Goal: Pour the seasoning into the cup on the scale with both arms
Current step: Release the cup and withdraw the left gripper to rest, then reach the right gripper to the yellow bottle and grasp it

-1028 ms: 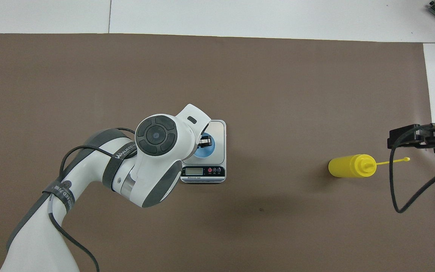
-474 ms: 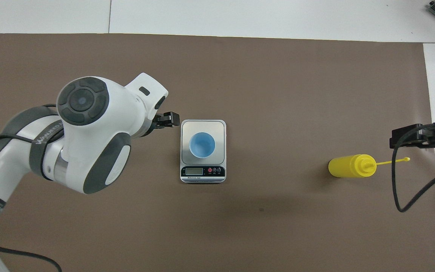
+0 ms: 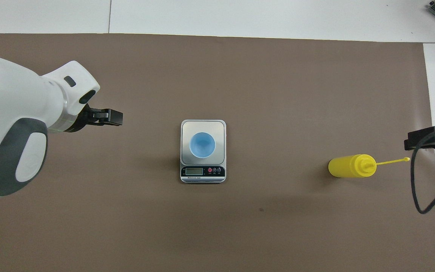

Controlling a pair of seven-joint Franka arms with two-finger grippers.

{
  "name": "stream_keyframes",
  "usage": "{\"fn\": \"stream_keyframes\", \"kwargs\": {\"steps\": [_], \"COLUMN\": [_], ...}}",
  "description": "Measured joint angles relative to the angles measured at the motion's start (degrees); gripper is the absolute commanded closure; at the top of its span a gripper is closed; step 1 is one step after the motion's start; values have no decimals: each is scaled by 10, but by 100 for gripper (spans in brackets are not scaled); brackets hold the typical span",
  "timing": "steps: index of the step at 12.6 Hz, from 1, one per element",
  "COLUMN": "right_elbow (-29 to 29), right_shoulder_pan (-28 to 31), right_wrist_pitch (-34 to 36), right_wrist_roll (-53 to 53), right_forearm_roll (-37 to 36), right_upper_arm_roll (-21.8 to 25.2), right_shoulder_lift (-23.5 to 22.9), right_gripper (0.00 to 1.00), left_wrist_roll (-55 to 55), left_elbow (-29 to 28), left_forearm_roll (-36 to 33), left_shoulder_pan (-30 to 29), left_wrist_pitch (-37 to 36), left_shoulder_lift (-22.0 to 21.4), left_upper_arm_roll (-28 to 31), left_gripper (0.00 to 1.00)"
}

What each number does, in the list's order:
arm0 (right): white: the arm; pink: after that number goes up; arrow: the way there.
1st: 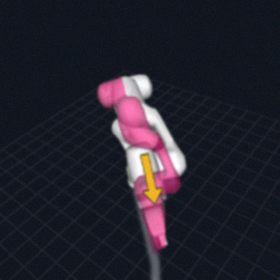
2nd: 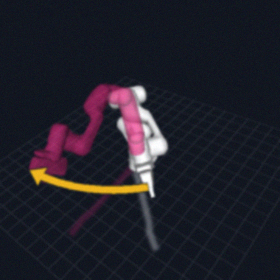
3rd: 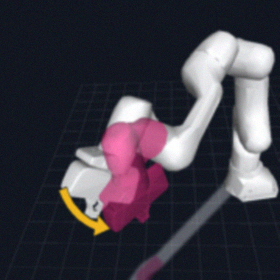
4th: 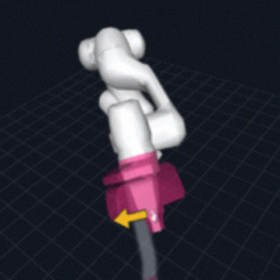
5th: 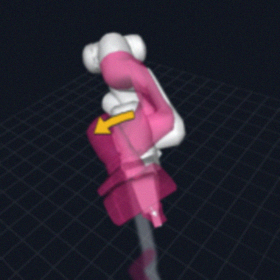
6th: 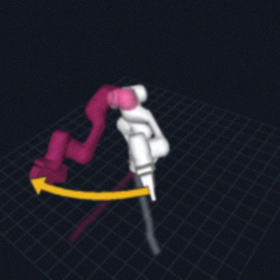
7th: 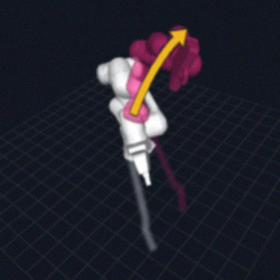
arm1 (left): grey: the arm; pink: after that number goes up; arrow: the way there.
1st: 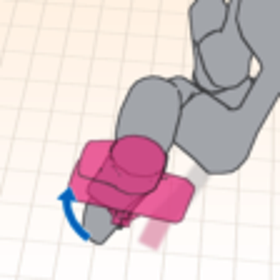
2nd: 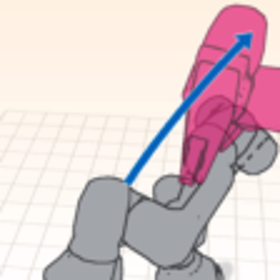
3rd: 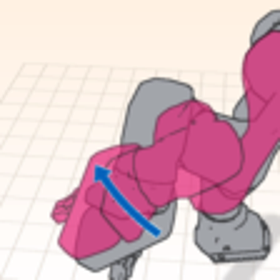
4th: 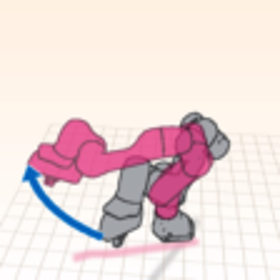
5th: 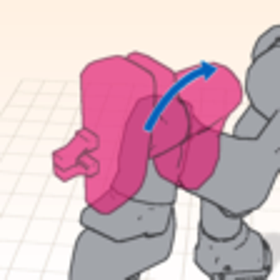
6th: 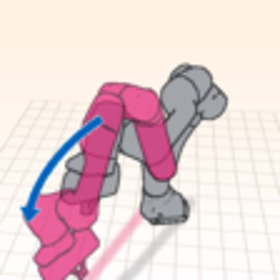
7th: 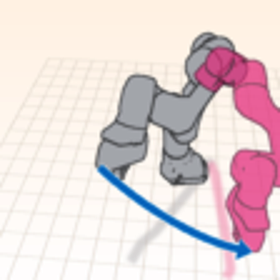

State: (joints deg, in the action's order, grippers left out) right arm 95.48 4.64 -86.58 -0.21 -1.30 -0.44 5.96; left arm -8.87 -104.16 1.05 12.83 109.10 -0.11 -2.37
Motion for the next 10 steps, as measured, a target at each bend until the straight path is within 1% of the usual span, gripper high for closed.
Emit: {"fn": "stream_keyframes", "kwargs": {"steps": [2,4,6,8,10], "right_elbow": [31,74,137,213,273], "right_shoulder_pan": [19,40,70,108,135], "right_wrist_pitch": [-29,-66,-113,-175,-233], "right_wrist_roll": [-61,-122,-196,-299,-406], "right_forearm_roll": [0,11,43,84,142], "right_upper_arm_roll": [0,0,1,4,17], "right_shoulder_lift": [12,29,56,84,96], "right_gripper": [0,0,0,0,0], "left_wrist_roll": [42,83,110,113,134], "left_elbow": [1,15,46,79,93], "left_forearm_roll": [0,0,0,0,0], "left_shoulder_pan": [-28,-58,-78,-83,-88], "left_wrist_pitch": [-24,-57,-94,-136,-166], "left_shoulder_lift": [-15,-23,-25,-26,-27], "left_upper_arm_roll": [1,1,2,2,1], "left_gripper": [0,0,0,0,0]}}
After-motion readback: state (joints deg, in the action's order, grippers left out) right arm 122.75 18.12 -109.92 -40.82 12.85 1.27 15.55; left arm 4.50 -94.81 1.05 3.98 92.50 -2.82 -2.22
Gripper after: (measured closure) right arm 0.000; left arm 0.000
